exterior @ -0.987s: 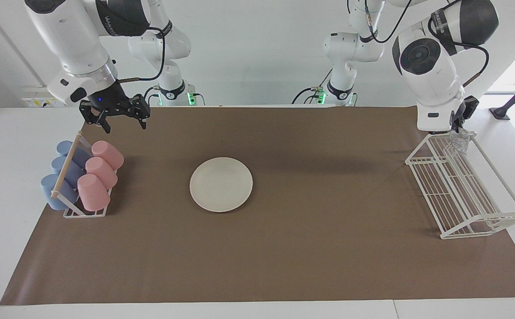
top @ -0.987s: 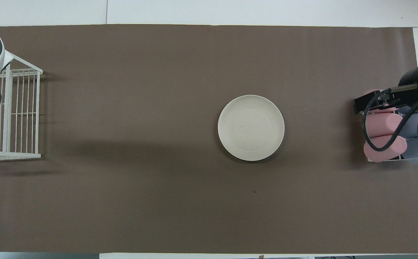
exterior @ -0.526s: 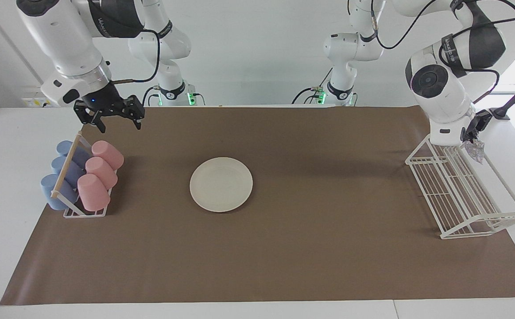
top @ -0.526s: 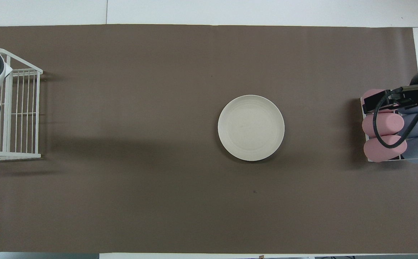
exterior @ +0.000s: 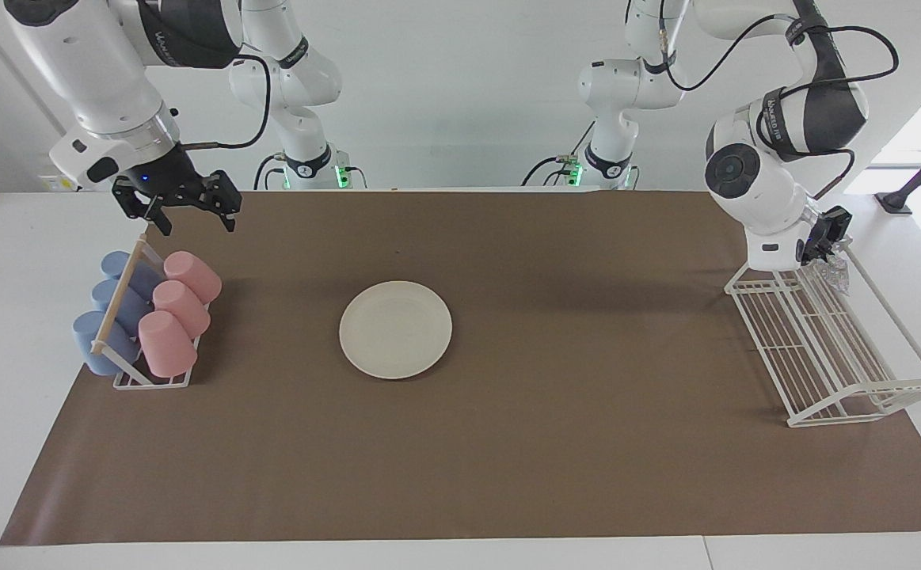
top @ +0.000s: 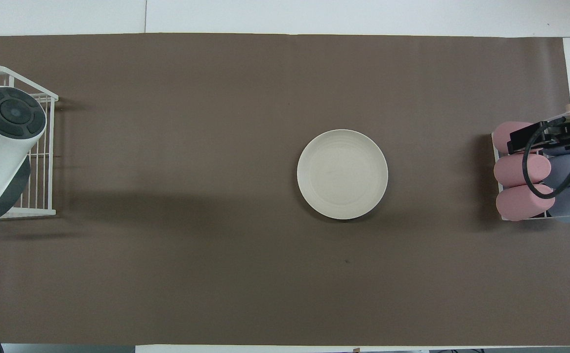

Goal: Wipe plate with sponge
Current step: 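Carry the sponge into the white rack with the left gripper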

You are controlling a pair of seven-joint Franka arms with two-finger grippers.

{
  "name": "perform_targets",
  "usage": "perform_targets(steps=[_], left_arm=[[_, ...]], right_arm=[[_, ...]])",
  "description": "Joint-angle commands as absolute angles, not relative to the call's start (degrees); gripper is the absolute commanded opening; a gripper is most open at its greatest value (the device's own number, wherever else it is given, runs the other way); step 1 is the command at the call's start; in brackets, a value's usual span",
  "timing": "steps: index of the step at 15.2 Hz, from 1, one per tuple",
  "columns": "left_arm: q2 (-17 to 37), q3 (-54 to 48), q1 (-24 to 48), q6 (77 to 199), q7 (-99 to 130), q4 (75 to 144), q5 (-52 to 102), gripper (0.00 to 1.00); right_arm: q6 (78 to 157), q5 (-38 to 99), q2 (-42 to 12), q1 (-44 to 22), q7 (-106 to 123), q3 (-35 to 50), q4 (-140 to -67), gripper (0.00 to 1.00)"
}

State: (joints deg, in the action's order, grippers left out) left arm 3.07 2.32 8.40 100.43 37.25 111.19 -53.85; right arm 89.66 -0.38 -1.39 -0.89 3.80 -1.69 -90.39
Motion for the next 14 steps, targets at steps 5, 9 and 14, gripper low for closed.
perform_targets(steps=[5,9,14], left_arm=[[6.58,2.81,13.79,98.53,44.38,113.03,-61.85,0.0],[8.08,2.81,14.5,96.77,44.65,113.11,-68.54,0.0],[11.68,2.55,15.64,93.61,54.74,113.29,-68.64,0.0]], right_arm=[[88.51,-1.32,0.09,-0.53,4.48,-1.76,-91.58,1.0],[88.51,-1.32,0.09,-0.53,4.39,-1.76,-91.58,1.0],[88.42,-1.32,0.35,-0.44,4.39,-1.67,-91.76,1.0]])
